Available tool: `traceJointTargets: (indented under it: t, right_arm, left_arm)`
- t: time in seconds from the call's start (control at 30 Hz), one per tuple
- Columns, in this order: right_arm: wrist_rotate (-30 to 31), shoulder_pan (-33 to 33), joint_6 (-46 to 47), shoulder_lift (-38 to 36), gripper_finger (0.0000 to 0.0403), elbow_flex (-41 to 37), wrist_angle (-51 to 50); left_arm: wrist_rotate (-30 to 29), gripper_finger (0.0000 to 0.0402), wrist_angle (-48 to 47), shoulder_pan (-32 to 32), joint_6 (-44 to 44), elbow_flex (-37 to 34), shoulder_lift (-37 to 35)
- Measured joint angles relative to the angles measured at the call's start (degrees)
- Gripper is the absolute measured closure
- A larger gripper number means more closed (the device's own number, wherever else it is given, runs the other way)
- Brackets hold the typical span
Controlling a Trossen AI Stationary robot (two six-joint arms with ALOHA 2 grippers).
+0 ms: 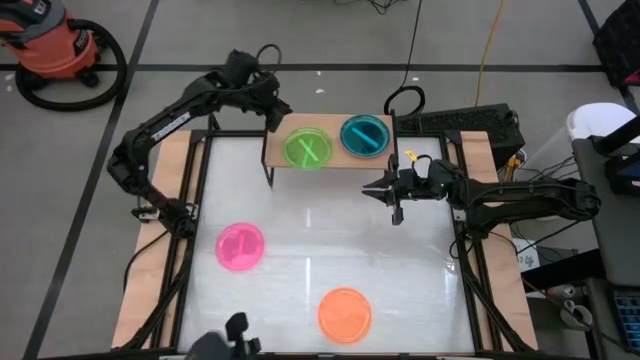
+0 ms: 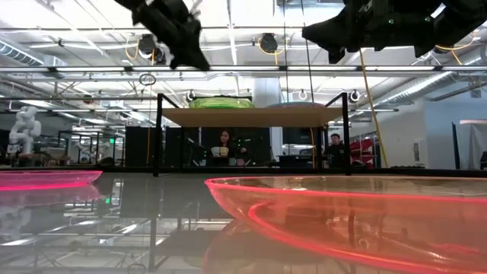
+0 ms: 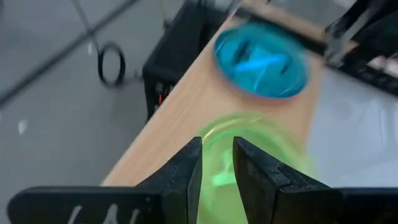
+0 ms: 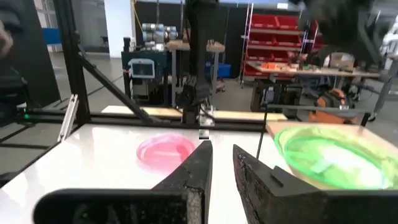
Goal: Place and stack plates onto a shelf
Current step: Stack the orange plate on top of the green plate on the shelf
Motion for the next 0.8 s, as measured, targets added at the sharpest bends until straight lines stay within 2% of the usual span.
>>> traceJointTargets:
  t: [0.13, 0.23, 0.43, 0.7, 0.8]
  right_arm:
    - [-0.01, 0.98, -0.02, 0.00, 0.0342, 0.00, -2.95]
    - [-0.10, 2.42, 1.05, 0.00, 0.0328, 0.00, -6.17]
    - [0.02, 2.91, 6.26, 0.07, 0.0307, 0.00, -10.58]
    - [0.14, 8.00, 7.29, 0.21, 0.0303, 0.00, -11.71]
    - [2.66, 10.23, 7.09, 1.03, 0.0303, 0.00, -11.69]
  left_arm:
    - [0.20, 0.0307, 2.39, -1.63, 0.67, -0.69, -6.47]
    - [-0.24, 0.0307, 6.18, -3.56, 1.04, -3.88, -11.69]
    - [0.02, 0.0307, 26.60, -7.17, -2.18, -18.02, -21.91]
    - [0.11, 0.0307, 41.22, -12.71, -6.46, -37.94, -33.31]
    - [-0.05, 0.0307, 48.66, -15.39, -8.96, -45.78, -37.03]
